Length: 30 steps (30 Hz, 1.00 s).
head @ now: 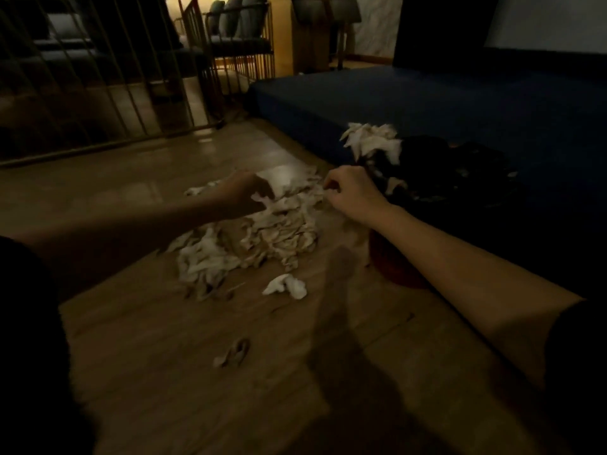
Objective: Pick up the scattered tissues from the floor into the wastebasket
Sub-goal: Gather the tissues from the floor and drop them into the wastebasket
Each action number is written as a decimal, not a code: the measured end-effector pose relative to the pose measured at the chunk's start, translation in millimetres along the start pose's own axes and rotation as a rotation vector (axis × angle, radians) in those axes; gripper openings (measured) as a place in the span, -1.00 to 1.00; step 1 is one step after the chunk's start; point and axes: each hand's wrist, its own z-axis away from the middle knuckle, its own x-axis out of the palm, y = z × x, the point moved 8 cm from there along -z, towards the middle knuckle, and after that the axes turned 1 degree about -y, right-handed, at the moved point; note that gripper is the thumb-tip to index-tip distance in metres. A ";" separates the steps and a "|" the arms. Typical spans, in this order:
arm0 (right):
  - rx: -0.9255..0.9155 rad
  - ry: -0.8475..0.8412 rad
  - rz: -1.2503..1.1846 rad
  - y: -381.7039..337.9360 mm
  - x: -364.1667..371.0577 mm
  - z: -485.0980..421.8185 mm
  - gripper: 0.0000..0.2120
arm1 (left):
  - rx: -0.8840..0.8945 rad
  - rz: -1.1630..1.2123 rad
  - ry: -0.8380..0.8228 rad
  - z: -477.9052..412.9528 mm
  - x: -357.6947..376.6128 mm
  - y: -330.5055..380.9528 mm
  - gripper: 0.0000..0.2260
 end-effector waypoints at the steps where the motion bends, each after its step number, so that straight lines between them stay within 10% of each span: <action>1: -0.014 -0.089 -0.008 -23.2 30.0 3.6 -0.86 | -0.034 -0.004 -0.021 26.8 3.9 -27.1 -0.75; 10: 0.162 -0.679 0.042 -124.6 305.3 139.7 -0.63 | -0.416 0.047 -0.066 260.1 130.8 -256.1 -0.57; 17: 0.161 -0.410 0.112 -162.4 347.4 189.5 -0.82 | -0.768 0.228 0.039 394.6 183.9 -368.6 -0.32; 30: -0.081 -0.426 0.191 -261.2 388.8 67.9 -0.84 | -0.748 0.342 0.102 405.7 202.7 -367.2 -0.86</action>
